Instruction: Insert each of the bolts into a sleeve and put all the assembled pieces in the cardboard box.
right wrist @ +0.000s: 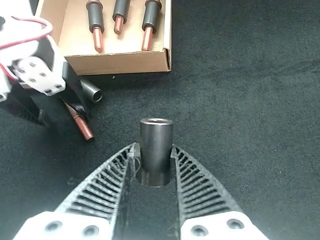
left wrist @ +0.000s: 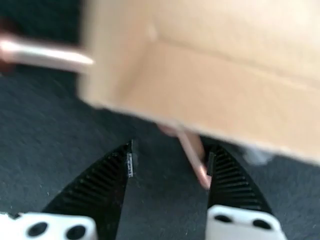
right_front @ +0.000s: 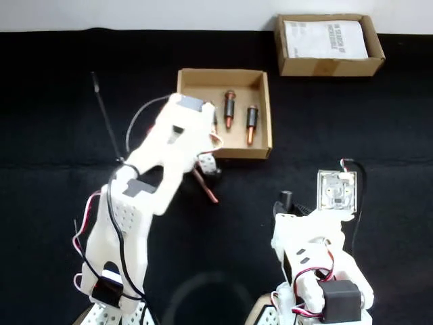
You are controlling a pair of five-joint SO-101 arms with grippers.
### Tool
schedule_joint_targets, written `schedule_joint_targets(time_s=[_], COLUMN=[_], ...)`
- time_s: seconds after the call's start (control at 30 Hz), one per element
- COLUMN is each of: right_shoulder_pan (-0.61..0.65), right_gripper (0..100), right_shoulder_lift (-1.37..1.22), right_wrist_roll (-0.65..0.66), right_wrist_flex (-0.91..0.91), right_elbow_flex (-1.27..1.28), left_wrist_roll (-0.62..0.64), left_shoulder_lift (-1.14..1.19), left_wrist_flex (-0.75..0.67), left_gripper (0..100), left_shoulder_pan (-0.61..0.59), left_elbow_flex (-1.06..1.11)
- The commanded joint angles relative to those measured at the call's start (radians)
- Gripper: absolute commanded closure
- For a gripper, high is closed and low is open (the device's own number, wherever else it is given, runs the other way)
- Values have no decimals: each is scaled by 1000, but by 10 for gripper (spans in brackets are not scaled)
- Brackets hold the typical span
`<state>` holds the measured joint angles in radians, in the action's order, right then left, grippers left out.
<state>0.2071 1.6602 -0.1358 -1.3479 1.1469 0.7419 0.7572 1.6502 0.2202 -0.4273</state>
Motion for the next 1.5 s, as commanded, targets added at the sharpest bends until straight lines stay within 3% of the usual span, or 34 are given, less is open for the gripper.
schedule_joint_targets(time_s=[0.0, 0.47, 0.53, 0.63, 1.1, 1.47], right_shoulder_pan=[-8, -8, -8, -8, -8, -4], right_gripper=[991, 991, 991, 991, 991, 991], right_shoulder_lift=[4, 4, 4, 4, 4, 12], right_wrist_roll=[8, 8, 8, 8, 11, 86], right_wrist_flex=[21, 47, 67, 85, 84, 314], right_elbow_flex=[2, 2, 2, 4, 5, 122], left_wrist_roll=[3, 2, -2, 0, -8, -187], left_shoulder_lift=[-35, 110, 130, 145, 159, -194], left_wrist_flex=[-26, -31, 6, 26, 32, 54], left_gripper=[783, 793, 842, 995, 991, 991], left_shoulder_pan=[-88, -48, -16, 16, 28, 39], left_elbow_flex=[-5, 12, -13, -45, -150, -148])
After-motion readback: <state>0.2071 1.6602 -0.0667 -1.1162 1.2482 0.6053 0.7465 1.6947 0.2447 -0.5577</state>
